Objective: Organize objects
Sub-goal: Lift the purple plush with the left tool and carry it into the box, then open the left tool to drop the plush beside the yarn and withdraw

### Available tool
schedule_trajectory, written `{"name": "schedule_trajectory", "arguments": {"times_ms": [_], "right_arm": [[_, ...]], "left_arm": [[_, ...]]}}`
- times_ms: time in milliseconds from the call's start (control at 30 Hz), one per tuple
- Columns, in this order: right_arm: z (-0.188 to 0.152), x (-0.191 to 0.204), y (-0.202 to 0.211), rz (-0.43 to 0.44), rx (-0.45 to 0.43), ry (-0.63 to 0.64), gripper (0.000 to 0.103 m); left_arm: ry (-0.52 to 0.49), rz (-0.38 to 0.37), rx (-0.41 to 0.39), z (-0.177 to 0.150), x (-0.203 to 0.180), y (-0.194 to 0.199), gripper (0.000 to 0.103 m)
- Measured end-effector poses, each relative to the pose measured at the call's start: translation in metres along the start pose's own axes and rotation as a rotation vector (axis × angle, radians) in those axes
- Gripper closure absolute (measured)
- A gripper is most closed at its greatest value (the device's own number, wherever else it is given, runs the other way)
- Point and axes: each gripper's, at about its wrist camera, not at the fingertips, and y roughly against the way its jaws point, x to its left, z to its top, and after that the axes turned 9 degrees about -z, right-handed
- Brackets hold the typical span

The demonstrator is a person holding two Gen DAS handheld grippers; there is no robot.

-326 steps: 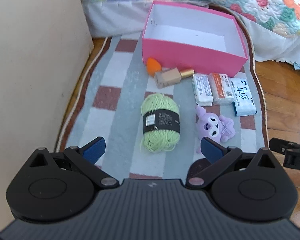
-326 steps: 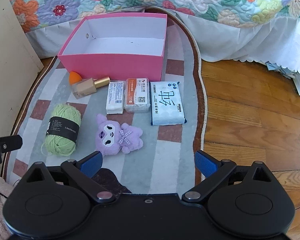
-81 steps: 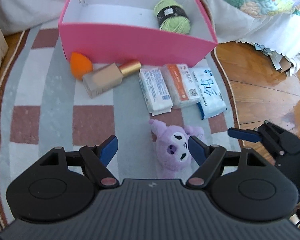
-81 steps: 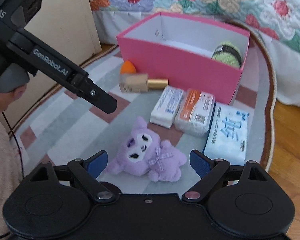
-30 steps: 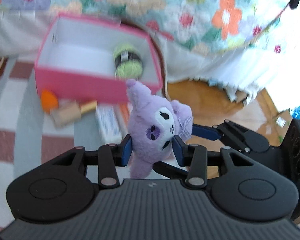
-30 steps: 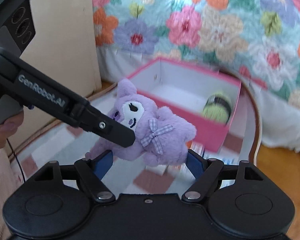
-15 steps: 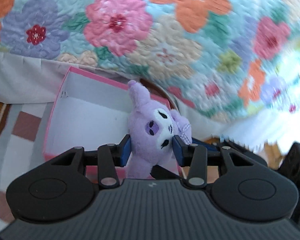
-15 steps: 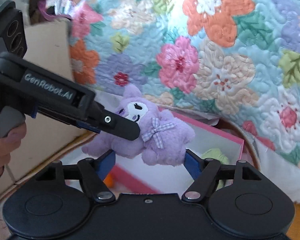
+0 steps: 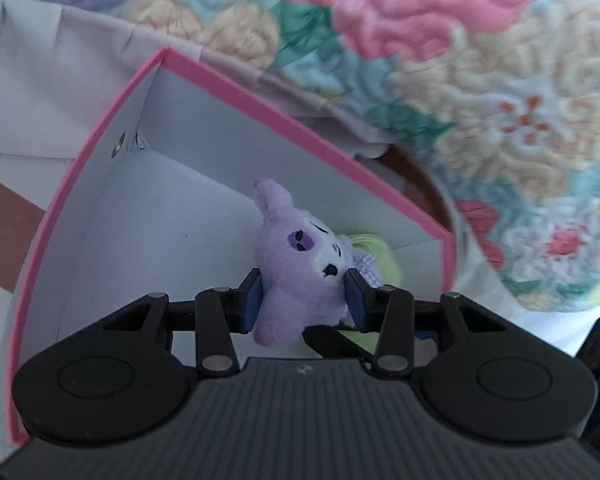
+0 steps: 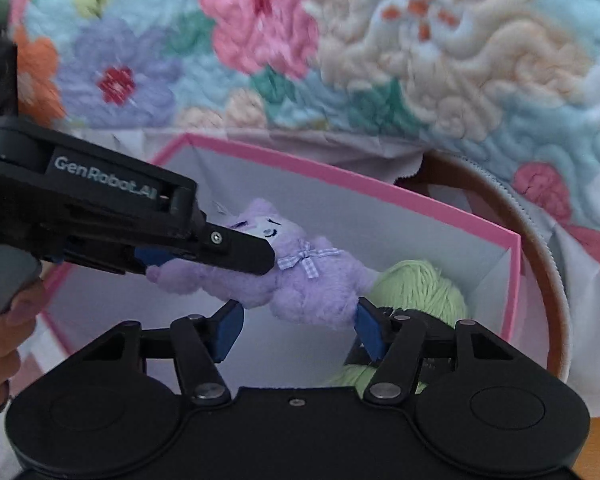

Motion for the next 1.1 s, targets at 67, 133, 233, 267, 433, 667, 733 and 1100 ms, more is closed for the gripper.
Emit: {"name": "schedule_trajectory", "arguments": {"times_ms": [67,133,233,267,433,667,733,1100], "right_arm": [[0.000,0.004,-0.011,-0.020,0.023,0.023,0.038],[0.001,0.004,-0.021,-0.039,0.043,0.036,0.039],[0.001,0.007,-0.030,-0.093,0.046,0.071,0.052],[0.001,0.009,-0.032,-0.128,0.041,0.095,0.056],[0.001,0.012,-0.030,-0.147,0.045,0.163,0.059],[-0.017,-0.009,0.006,-0.074,0.016,0.070,0.059],[-0.024,-0.013,0.014,-0.068,0.017,0.027,0.059],[-0.039,-0.019,0.042,-0.009,0.008,-0.109,0.038]], "left_arm": [[-0.013,0.028,0.017,0.003,-0.001,-0.011,0.062],[-0.017,0.046,0.029,0.005,0.000,-0.020,0.061],[-0.011,0.065,0.042,0.007,0.003,-0.030,0.061],[-0.009,0.084,0.046,0.006,0.005,-0.032,0.061],[-0.012,0.162,0.079,0.001,0.004,-0.049,0.064],[-0.035,0.220,0.090,-0.002,-0.005,-0.069,0.064],[-0.053,0.230,0.077,-0.001,-0.008,-0.073,0.062],[-0.167,0.227,0.095,-0.022,-0.034,-0.031,0.050]]}}
